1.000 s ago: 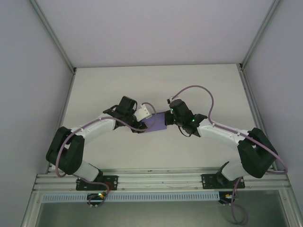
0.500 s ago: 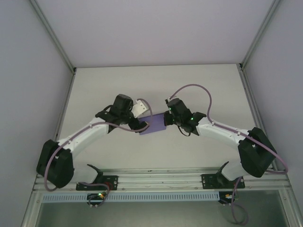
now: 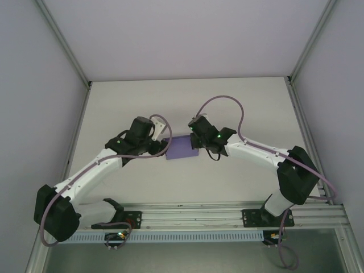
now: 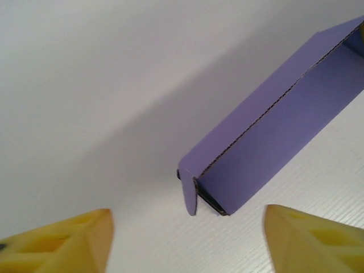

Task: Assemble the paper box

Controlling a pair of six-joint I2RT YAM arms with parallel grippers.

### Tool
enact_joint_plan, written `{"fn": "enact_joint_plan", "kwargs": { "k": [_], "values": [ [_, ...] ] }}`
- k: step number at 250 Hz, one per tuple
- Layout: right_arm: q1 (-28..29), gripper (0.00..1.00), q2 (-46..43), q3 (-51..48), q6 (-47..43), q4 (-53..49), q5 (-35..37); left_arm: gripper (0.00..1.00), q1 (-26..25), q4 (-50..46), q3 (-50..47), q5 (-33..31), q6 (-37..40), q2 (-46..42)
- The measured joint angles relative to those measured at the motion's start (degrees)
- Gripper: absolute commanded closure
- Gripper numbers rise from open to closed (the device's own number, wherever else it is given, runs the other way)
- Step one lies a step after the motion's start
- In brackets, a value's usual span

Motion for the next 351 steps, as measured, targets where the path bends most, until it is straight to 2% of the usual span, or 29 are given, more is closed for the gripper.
{"fn": "enact_joint_plan", "kwargs": {
  "k": [18, 67, 82, 114, 144, 206, 232, 273, 351],
  "values": [
    [0.5, 1.00, 0.4, 0.6, 0.3, -0.7, 0.9, 0.58, 0.0, -0.9, 0.4, -0.6, -0.5, 1.4],
    [1.4, 1.00, 0.6, 0.9, 1.1, -1.6, 2.2, 0.67, 0.0, -1.9, 3.1, -2.8, -2.7, 5.7],
    [1.7, 1.00, 0.6, 0.9, 1.1, -1.7, 2.5, 0.77, 0.0, -1.9, 3.6, -3.3, -3.5, 6.6],
    [2.3, 1.00, 0.8, 0.9, 1.1, -1.8, 3.1, 0.85, 0.0, -1.9, 4.4, -3.5, -4.2, 8.2],
    [2.9, 1.00, 1.1, 1.1, 1.1, -2.0, 4.1, 1.00, 0.0, -1.9, 5.8, -3.6, -5.0, 9.7],
    [4.2, 1.00, 2.4, 2.5, 1.2, -3.6, 7.0, 1.00, 0.0, -3.7, 9.0, -4.5, -10.0, 12.5],
    [5.0, 1.00, 3.0, 3.1, 1.3, -4.5, 8.8, 1.00, 0.9, -5.4, 9.8, -2.9, -13.4, 12.7],
    [6.6, 1.00, 3.3, 3.1, 0.7, -4.3, 10.9, 1.00, 5.0, -6.4, 10.1, 4.7, -19.3, 12.7],
    [8.3, 1.00, 3.4, 0.9, -6.1, 0.5, 13.4, 1.00, 12.9, -8.1, 9.8, 20.5, -27.3, 11.8]
  ]
}}
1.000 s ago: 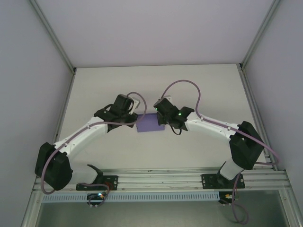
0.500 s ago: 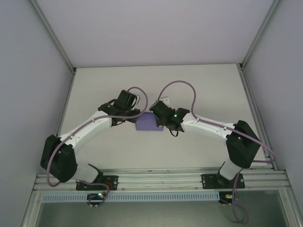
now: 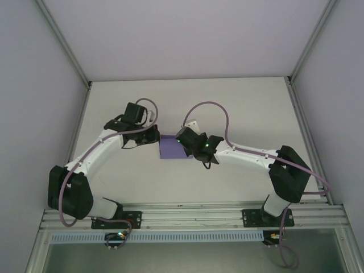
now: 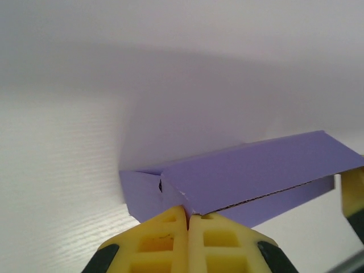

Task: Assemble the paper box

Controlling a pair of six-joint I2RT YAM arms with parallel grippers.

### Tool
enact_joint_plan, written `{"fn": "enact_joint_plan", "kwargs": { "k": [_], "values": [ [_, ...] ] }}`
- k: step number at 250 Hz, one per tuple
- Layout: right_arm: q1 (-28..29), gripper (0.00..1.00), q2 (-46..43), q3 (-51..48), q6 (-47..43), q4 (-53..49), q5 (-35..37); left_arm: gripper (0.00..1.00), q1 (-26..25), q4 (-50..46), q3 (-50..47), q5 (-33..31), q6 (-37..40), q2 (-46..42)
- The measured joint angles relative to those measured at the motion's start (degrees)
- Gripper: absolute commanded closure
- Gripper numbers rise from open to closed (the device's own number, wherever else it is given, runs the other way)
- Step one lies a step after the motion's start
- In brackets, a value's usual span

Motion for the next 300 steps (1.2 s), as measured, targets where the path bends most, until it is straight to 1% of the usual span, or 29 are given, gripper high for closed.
{"fn": "enact_joint_plan", "kwargs": {
  "k": [24, 50, 86, 119, 165, 177, 187, 199, 224, 235, 251, 271, 281, 300],
  "values": [
    [0.4, 1.00, 0.3, -0.2, -1.9, 0.8, 1.2, 1.00, 1.9, -0.2, -0.5, 4.1, -1.8, 0.0],
    [1.0, 1.00, 0.4, -1.5, -4.3, 2.7, 3.5, 1.00, 3.1, -0.7, -0.6, 7.1, -3.1, 0.2],
    [1.2, 1.00, -0.4, -5.2, -10.0, 8.4, 5.9, 1.00, 4.1, -1.9, -0.6, 10.4, -3.6, 0.3],
    [1.4, 1.00, -1.5, -7.6, -15.2, 12.3, 6.0, 1.00, 4.8, -3.2, -0.7, 11.9, -3.8, 0.2],
    [1.4, 0.99, -1.8, -7.9, -17.2, 13.1, 4.5, 1.00, 4.6, -4.3, -0.8, 10.1, -3.8, 0.2],
    [1.4, 0.95, -2.1, -7.9, -17.2, 13.0, 3.7, 1.00, 4.3, -4.2, -1.0, 9.2, -4.0, 0.2],
    [1.3, 0.85, -2.2, -7.9, -17.1, 12.9, 3.2, 1.00, 3.9, -3.9, -1.2, 8.6, -4.3, 0.1],
    [1.3, 0.77, -2.4, -7.9, -17.0, 12.7, 2.3, 1.00, 3.6, -3.6, -1.3, 8.0, -4.5, -0.1],
    [1.1, 0.54, -3.1, -8.0, -16.5, 11.5, 1.7, 1.00, 3.1, -3.0, -1.3, 6.7, -4.7, -0.2],
    [1.0, 0.48, -3.7, -8.0, -15.3, 10.6, 1.3, 1.00, 2.9, -2.9, -1.2, 5.9, -4.7, -0.3],
    [0.8, 0.44, -4.3, -8.0, -14.5, 9.6, 0.3, 1.00, 2.4, -2.9, -1.2, 5.0, -4.4, -0.4],
    [0.3, 0.44, -4.5, -8.0, -12.8, 9.2, -2.0, 1.00, 1.8, -3.0, -1.0, 3.9, -3.6, -0.5],
    [-0.3, 0.45, -4.5, -7.9, -12.0, 9.1, -3.2, 1.00, 1.7, -3.0, -0.9, 3.5, -3.1, -0.5],
    [-1.5, 0.51, -4.5, -7.6, -10.5, 9.0, -6.2, 1.00, 1.4, -3.1, -0.9, 2.9, -2.5, -0.5]
  ]
}}
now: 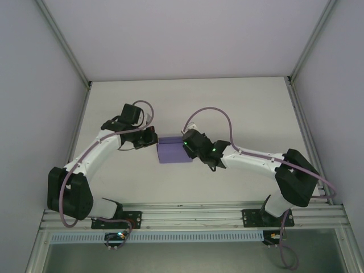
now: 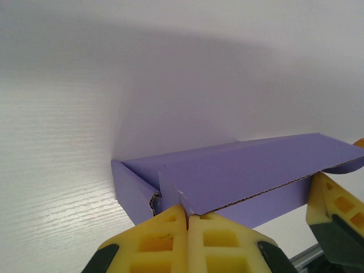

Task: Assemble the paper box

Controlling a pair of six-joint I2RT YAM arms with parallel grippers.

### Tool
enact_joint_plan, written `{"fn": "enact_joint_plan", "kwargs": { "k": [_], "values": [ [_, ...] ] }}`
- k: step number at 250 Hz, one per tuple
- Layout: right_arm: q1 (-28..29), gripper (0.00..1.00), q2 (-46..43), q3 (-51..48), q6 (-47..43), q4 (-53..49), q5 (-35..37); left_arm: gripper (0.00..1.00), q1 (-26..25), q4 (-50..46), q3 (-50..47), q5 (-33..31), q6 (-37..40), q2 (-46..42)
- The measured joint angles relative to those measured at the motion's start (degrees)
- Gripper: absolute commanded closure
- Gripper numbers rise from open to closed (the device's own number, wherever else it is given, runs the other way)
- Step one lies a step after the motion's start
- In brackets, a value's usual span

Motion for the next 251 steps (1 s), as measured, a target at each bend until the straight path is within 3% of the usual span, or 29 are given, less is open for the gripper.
{"fn": "enact_joint_plan", "kwargs": {
  "k": [21, 108, 155, 216, 251],
  "values": [
    [-0.7, 0.56, 0.0, 0.3, 1.1, -0.2, -2.7, 1.00, 0.0, -0.1, 0.0, -0.1, 0.0, 0.0],
    [-0.8, 0.56, 0.1, 0.6, 3.3, -0.8, -6.4, 1.00, -2.1, -3.5, 1.1, -3.2, 3.2, 0.0],
    [-0.9, 0.55, -0.6, -0.2, 4.4, -0.6, -6.9, 1.00, -6.3, -3.2, 1.1, -9.5, 4.8, 0.0],
    [-0.9, 0.43, -2.2, -1.0, 5.7, -0.6, -10.5, 1.00, -7.8, -2.6, 0.3, -12.3, 5.4, -0.7],
    [-0.8, 0.48, -5.7, -2.5, 5.8, -0.6, -12.2, 1.00, -7.9, -2.4, 0.2, -12.5, 5.6, -0.7]
  ]
}}
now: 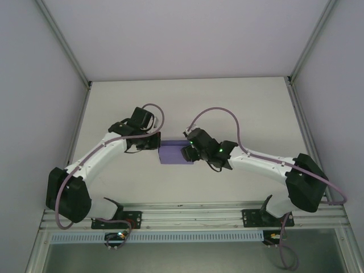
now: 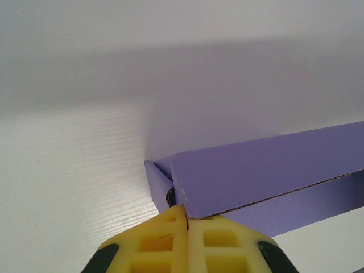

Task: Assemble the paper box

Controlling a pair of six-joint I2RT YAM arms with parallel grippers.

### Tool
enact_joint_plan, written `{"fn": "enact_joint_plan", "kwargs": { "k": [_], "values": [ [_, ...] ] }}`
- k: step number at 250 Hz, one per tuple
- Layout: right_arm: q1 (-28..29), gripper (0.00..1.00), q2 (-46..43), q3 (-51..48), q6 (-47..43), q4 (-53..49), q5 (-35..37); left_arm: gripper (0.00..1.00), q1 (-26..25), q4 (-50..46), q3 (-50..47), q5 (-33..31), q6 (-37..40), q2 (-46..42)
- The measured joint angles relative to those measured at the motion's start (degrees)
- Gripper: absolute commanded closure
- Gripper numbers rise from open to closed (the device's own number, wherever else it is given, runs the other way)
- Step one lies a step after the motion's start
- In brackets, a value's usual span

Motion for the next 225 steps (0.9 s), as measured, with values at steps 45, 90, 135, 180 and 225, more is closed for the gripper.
{"fn": "enact_joint_plan", "kwargs": {
  "k": [45, 90, 135, 180, 225],
  "values": [
    [-0.8, 0.60, -0.5, 1.1, 0.3, -0.8, 0.0, 1.00, -0.2, 0.0, 0.0, -0.2, 0.3, 0.0],
    [-1.5, 0.80, 3.2, 6.2, 1.2, -5.3, 3.0, 1.00, -0.4, -0.1, 0.0, -0.7, 0.9, -0.1],
    [-1.9, 0.92, 6.2, 10.3, 3.1, -10.1, 6.2, 1.00, -1.0, -0.1, 0.0, -1.5, 1.5, -0.2],
    [-1.8, 1.00, 6.4, 10.9, 5.0, -11.8, 7.8, 1.00, -1.5, 0.0, 0.0, -1.9, 2.0, -0.2],
    [-1.8, 1.00, 6.4, 12.3, 7.6, -15.0, 6.9, 1.00, -2.4, 0.0, 0.0, -2.7, 2.0, -0.2]
  ]
}}
